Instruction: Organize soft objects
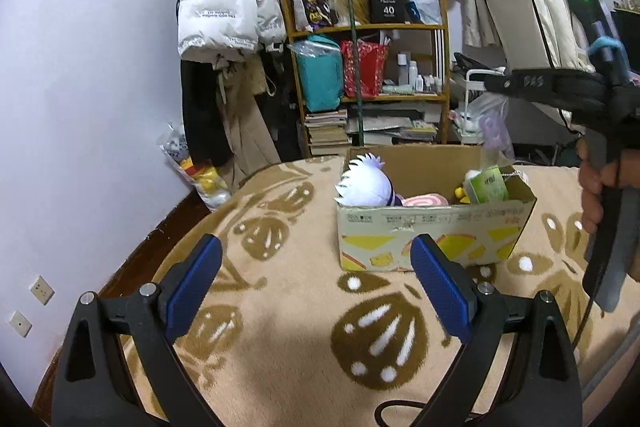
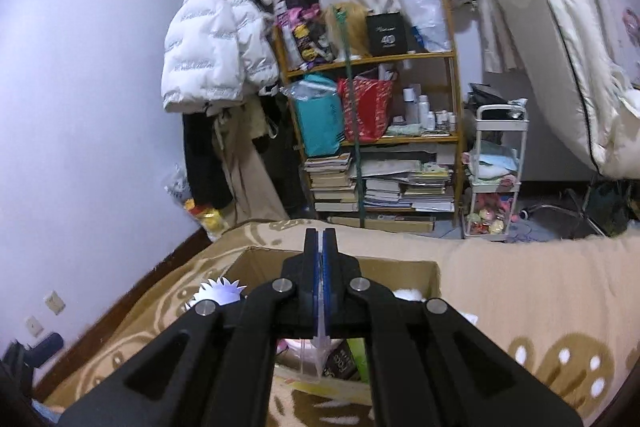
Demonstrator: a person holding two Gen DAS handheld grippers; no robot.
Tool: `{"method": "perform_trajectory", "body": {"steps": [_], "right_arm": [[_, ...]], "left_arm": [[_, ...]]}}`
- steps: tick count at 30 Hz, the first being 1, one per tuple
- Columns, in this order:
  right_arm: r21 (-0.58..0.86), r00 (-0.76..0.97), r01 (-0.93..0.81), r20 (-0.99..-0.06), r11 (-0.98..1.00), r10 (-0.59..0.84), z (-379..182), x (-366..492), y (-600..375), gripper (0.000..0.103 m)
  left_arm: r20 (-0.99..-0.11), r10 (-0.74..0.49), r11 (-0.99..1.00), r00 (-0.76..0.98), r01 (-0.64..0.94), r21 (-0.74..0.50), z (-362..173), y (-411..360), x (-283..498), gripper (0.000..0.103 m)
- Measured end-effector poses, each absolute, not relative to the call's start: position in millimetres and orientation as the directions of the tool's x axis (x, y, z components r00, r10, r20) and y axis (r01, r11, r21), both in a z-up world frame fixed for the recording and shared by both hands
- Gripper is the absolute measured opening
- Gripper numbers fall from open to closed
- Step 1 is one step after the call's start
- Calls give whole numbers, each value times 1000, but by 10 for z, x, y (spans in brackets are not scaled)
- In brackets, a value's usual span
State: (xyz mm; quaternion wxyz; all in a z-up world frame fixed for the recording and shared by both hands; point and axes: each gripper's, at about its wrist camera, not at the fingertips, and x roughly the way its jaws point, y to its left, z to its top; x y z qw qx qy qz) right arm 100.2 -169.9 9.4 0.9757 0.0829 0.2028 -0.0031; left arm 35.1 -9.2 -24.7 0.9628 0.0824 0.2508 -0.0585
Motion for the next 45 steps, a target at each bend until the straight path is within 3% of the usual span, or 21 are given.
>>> {"method": "perform_trajectory", "body": {"steps": [7,19,23,26,27,31,36,45], "right_arm": [[180,878,-7,-470,984,92,-44,1212,-1786,4],[187,876,-18,-470,982,106,21,1000,-1914,9],[182,878,0,-471,983,88,94,786,-1981,36],[169,888,11,-455,986,68,191,594,-2012,40],[160,890,12,-453,987,62,219,532,-2014,49],[146,898,17,-436,989,49,298,284,-2010,62],[150,903,40,-428,988,29,313,-31,-2026,87],[149,896,89,-443,985,-14,158,-400,-2103,102]], "left_arm": [[-493,-65,983,868,141,119,-250,-66,362,94],[-440,-46,986,897,111,122,-177,-27,225,94],[-438,-39,989,898,97,110,-149,11,201,94],[-422,-37,992,906,85,96,-103,51,137,95],[-418,-39,992,908,85,93,-88,63,119,95],[-411,-42,992,911,88,93,-67,72,82,99],[-405,-52,989,913,105,109,-45,38,21,99],[-408,-54,984,911,119,135,-54,-21,-76,102]]}}
